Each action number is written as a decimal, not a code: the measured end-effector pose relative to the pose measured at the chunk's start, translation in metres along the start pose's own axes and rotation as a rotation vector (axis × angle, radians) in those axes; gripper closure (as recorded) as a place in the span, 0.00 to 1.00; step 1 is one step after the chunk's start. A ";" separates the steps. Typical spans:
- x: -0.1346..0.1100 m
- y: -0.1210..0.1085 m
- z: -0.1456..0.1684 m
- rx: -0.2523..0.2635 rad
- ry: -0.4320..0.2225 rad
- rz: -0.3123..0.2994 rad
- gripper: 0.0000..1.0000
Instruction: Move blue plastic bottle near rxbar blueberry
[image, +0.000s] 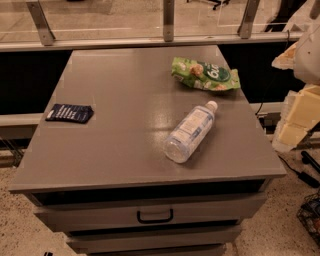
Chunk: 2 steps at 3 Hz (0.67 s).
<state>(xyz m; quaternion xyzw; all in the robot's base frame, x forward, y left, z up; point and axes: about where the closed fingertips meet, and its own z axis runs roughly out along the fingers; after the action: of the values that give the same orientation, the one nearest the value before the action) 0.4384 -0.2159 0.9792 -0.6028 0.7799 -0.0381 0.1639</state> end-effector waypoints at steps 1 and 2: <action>0.000 0.000 0.000 0.000 0.000 0.000 0.00; -0.007 0.001 0.007 -0.004 0.010 -0.100 0.00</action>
Offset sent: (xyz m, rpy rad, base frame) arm 0.0139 0.0324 -0.0256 -0.1674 -0.0090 0.4001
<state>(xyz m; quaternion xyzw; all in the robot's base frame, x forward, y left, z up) 0.4414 -0.2077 0.9744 -0.6413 0.7496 -0.0478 0.1565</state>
